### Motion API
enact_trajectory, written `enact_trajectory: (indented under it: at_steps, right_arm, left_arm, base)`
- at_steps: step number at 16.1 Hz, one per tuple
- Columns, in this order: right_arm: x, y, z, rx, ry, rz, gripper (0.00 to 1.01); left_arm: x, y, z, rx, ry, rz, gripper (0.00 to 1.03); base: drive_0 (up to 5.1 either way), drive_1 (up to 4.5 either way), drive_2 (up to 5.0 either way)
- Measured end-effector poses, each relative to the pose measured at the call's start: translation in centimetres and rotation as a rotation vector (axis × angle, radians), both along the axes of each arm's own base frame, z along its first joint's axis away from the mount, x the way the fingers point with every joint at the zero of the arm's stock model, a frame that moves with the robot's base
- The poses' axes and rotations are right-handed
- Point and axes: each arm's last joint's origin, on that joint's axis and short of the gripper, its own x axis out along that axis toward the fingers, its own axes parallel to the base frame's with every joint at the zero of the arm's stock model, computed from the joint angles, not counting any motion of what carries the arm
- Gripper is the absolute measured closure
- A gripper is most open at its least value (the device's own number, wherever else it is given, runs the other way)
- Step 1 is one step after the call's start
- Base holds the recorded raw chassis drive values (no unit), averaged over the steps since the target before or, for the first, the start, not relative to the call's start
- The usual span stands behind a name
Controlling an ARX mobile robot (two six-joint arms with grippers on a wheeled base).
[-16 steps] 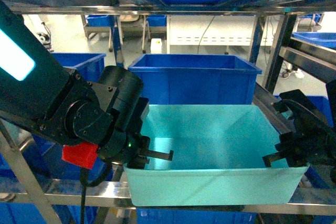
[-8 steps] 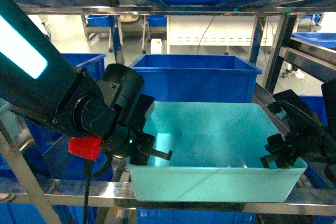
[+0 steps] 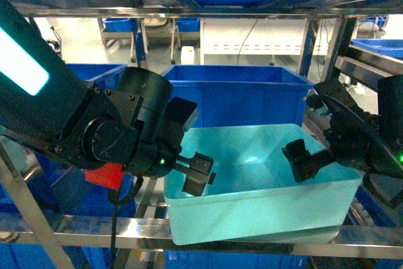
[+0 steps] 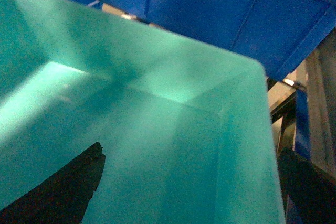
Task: Organize blue bins on left shelf correctly
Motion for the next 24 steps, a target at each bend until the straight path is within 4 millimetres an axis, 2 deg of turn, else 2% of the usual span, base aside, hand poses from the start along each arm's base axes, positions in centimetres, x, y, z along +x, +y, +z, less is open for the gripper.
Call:
enact_trajectory:
  at_steps: [1, 2, 4, 7, 10, 14, 17, 21, 23, 24]
  right_arm:
    - [0.1, 0.1, 0.5, 0.009, -0.036, -0.004, 0.04]
    - [0.1, 0.1, 1.1, 0.017, -0.062, -0.012, 0.03]
    - [-0.2, -0.1, 2.0, 0.043, -0.116, -0.055, 0.03]
    - [-1.9, -0.3, 3.1, 0.086, -0.176, -0.075, 0.03]
    - [-5.3, -1.0, 4.1, 0.135, -0.265, -0.083, 0.03]
    - [-11.1, -2.3, 5.5, 0.165, -0.312, -0.094, 0.03]
    - [-15.5, -2.7, 7.9, 0.182, -0.364, -0.090, 0.03]
    - [-19.9, -4.8, 11.9, 0.229, -0.417, -0.217, 0.03]
    - [-21.9, -5.1, 12.9, 0.245, -0.422, -0.244, 0.03]
    - [-22.2, -5.4, 13.5, 0.249, -0.456, -0.257, 0.03]
  left_arm:
    - [0.1, 0.1, 0.7, -0.013, -0.032, 0.000, 0.07]
    - [0.2, 0.2, 1.5, -0.028, -0.075, 0.003, 0.04]
    - [-0.3, 0.8, 2.2, -0.047, -0.126, 0.023, 0.05]
    - [-2.7, 1.6, 2.8, -0.049, -0.187, 0.046, 0.05]
    - [-6.7, 1.7, 5.0, -0.080, -0.282, 0.037, 0.05]
    - [-13.5, 3.4, 5.2, -0.064, -0.302, 0.099, 0.05]
    - [-17.1, 4.2, 7.9, -0.091, -0.391, 0.134, 0.05]
    - [-22.7, 6.4, 10.8, -0.087, -0.487, 0.277, 0.05]
    - [-25.0, 6.7, 11.9, -0.098, -0.534, 0.349, 0.05]
    - [-25.6, 6.5, 12.7, -0.121, -0.569, 0.368, 0.05]
  base:
    - [0.0, 0.00, 0.0]
    - [0.0, 0.00, 0.0]
    - [0.0, 0.00, 0.0]
    - [0.0, 0.00, 0.0]
    - [0.0, 0.00, 0.0]
    - [0.0, 0.00, 0.0]
    - [0.0, 0.00, 0.0]
    - [0.0, 0.00, 0.0]
    - [0.0, 0.00, 0.0]
    - [0.0, 0.00, 0.0]
